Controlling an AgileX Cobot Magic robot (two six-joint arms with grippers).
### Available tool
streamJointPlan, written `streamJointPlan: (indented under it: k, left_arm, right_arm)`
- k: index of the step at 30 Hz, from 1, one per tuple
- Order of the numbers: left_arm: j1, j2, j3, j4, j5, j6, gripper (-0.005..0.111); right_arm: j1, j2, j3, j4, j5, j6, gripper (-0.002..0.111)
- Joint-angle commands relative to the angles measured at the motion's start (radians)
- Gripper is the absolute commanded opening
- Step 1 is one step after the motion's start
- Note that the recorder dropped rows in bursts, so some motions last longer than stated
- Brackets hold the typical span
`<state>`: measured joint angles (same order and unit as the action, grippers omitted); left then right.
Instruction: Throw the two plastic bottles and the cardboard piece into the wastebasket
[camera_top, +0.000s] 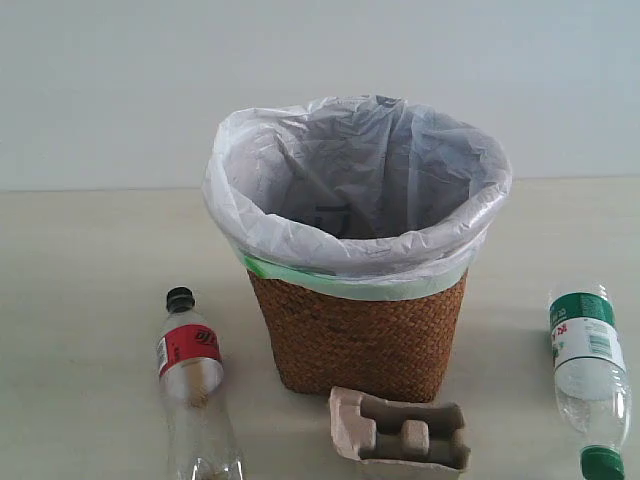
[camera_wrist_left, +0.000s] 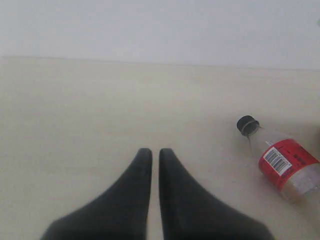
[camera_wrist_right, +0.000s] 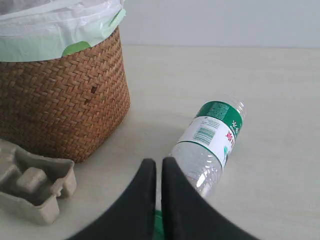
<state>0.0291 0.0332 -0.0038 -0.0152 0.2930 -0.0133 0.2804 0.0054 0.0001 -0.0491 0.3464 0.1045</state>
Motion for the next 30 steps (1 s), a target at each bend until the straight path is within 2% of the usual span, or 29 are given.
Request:
streamJointPlan:
  k: [1,6,10,12,28,30]
  left_arm:
    - [-0.005,-0.008,0.004,0.002,-0.008,0.005,0.005]
    - [-0.005,-0.008,0.004,0.002,-0.008,0.005,0.005]
    - [-0.005,-0.008,0.004,0.002,-0.008,0.005,0.005]
    - [-0.005,-0.008,0.004,0.002,-0.008,0.005,0.005]
    - [-0.005,-0.008,0.004,0.002,-0.008,0.005,0.005]
    - [-0.005,-0.008,0.004,0.002,-0.008,0.005,0.005]
  right_arm:
    - [-0.003,-0.005,0.0,0.005,-0.009,0.005,0.0]
    - [-0.003,-0.005,0.0,0.156,-0.009,0.138,0.0]
    - [-0.003,-0.005,0.0,0.442,-0.028,0.444,0.0]
    - [-0.003,-0.005,0.0,0.515,-0.026,0.541,0.0]
    - [-0.003,-0.005,0.0,0.532,-0.023,0.529,0.0]
    - [-0.003,-0.005,0.0,0.519,-0.063,0.528,0.0]
